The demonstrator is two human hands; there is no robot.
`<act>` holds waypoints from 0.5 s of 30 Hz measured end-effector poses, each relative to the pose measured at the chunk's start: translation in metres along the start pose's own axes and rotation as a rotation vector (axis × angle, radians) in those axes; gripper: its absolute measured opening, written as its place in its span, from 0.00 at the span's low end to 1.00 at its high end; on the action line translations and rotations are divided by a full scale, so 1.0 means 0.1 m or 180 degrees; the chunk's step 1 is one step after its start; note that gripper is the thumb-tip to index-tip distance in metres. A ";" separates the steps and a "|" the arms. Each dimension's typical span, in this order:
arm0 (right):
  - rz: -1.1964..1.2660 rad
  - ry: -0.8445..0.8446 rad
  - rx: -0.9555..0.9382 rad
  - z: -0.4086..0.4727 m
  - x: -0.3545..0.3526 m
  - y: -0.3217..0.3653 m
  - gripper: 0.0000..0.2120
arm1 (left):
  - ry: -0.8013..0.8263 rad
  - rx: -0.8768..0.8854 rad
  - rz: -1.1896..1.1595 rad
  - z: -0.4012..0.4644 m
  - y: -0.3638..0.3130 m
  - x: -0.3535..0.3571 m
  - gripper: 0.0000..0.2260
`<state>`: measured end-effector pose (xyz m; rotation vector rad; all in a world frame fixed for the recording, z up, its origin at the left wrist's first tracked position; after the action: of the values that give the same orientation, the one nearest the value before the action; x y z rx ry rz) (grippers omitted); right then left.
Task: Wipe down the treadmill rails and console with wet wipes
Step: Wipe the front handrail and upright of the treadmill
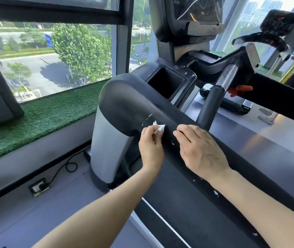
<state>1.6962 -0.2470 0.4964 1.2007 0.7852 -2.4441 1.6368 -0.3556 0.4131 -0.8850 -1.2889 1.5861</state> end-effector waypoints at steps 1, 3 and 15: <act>0.0014 -0.0021 -0.0004 0.00 0.00 0.00 0.15 | -0.0080 -0.0014 0.0039 0.14 -0.01 -0.04 0.05; 0.0027 -0.0049 0.0040 0.00 -0.01 -0.02 0.13 | -0.0312 -0.0111 0.0024 0.51 -0.09 -0.15 0.05; -0.0022 -0.0021 -0.0002 -0.01 0.01 0.02 0.11 | 0.0018 0.0183 0.0216 0.02 -0.17 0.03 0.05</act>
<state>1.6965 -0.2480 0.4943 1.1910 0.7894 -2.4519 1.6367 -0.3519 0.4300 -0.9051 -1.2145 1.6639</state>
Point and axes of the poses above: each hand's wrist, its own z-axis towards the middle knuckle, its own x-axis out of the palm, y = z × x, the point moved 9 cm from there along z, towards the middle knuckle, and after that the axes turned 4 degrees about -x, right-handed, at the moved point
